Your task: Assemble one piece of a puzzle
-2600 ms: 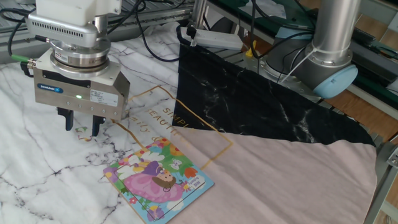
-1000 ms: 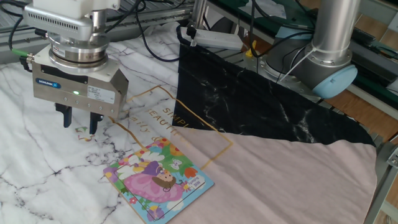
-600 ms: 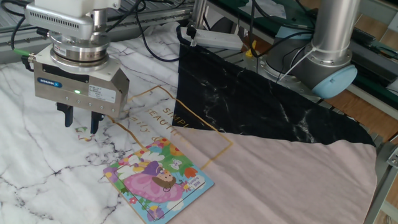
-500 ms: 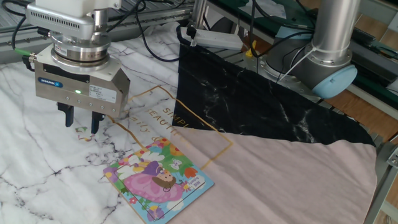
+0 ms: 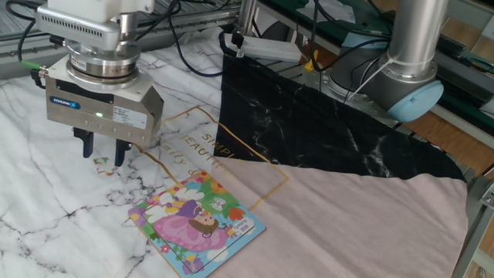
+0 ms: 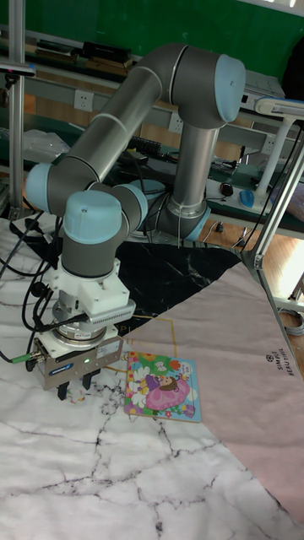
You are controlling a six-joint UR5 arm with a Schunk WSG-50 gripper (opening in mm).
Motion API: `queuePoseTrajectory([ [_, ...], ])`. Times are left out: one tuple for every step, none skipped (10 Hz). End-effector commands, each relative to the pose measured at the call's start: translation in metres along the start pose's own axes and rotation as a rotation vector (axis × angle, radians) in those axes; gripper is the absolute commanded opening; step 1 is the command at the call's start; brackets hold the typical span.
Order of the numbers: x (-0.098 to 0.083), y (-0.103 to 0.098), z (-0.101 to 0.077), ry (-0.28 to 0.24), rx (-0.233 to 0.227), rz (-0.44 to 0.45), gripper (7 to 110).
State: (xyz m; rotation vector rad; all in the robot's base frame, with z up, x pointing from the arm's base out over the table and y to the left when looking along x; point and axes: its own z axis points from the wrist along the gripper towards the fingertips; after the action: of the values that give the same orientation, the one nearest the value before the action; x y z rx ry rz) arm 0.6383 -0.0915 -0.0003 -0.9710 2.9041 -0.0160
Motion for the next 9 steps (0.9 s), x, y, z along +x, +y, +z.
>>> queuePoseTrajectory([
  [-0.0005,0.0051,-0.0012,-0.022,-0.017,0.016,44],
  [0.0001,0.0053,-0.0042,-0.023,-0.018,0.016,44],
  [0.0004,0.0066,-0.0057,-0.023,-0.020,0.020,44],
  [-0.0021,0.0087,-0.0056,-0.033,-0.026,0.024,44],
  [-0.0027,0.0087,-0.0052,-0.037,-0.023,0.025,44],
  [-0.0021,0.0084,-0.0046,-0.039,-0.019,0.027,44],
  [-0.0015,0.0089,-0.0041,-0.046,-0.020,0.027,44],
  [-0.0006,0.0089,-0.0036,-0.050,-0.021,0.027,44],
  [-0.0008,0.0091,-0.0012,-0.059,-0.022,0.027,44],
])
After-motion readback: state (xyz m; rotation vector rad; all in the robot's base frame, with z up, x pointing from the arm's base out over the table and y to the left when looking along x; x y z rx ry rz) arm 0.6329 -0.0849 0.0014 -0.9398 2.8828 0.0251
